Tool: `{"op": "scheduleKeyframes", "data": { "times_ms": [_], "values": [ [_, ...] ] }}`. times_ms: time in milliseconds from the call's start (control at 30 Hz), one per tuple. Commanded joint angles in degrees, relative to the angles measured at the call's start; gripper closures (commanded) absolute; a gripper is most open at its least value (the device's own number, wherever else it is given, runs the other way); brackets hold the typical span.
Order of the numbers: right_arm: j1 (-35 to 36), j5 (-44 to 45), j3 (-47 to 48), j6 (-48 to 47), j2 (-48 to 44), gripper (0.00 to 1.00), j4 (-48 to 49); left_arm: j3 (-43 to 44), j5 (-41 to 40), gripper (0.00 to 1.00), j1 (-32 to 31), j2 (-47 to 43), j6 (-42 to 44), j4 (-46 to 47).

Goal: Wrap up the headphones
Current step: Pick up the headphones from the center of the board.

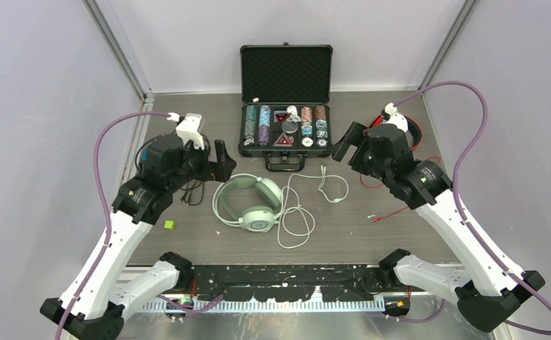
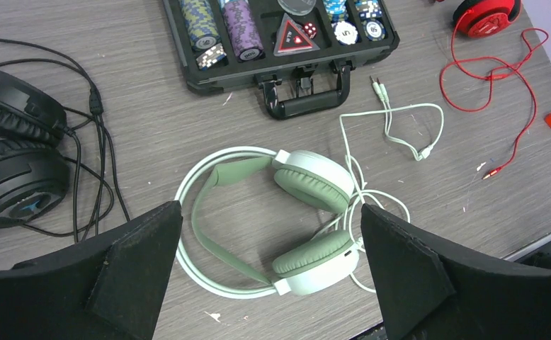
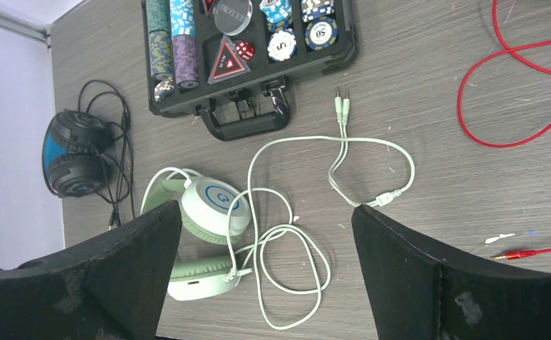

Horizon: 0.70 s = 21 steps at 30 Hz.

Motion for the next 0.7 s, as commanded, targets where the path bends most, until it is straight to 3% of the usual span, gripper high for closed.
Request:
{"op": "scheduleKeyframes", "data": {
  "times_ms": [0,267,500,667],
  "values": [
    [-0.14,2.95,-0.02,1.42,-1.41,0.06,1.13,-0.56,-0.46,0.0,0.34,-0.93,-0.11,2.11],
    [-0.13,1.66,-0.88,4.06,-0.38,0.08,1.79,-1.87,-8.47,0.03,0.34,-4.07,3.84,0.74],
    [0.26,-17.01,-1.58,-4.06,7.6,0.19,11.83,-6.41,-15.11,0.03,0.35,-10.21,8.88,1.67],
    [3.65,-19.99,1.0,-8.15,16.65,0.27,18.23,-10.43,-17.09,0.04,0.31,-14.84,9.67,2.91]
  ]
}}
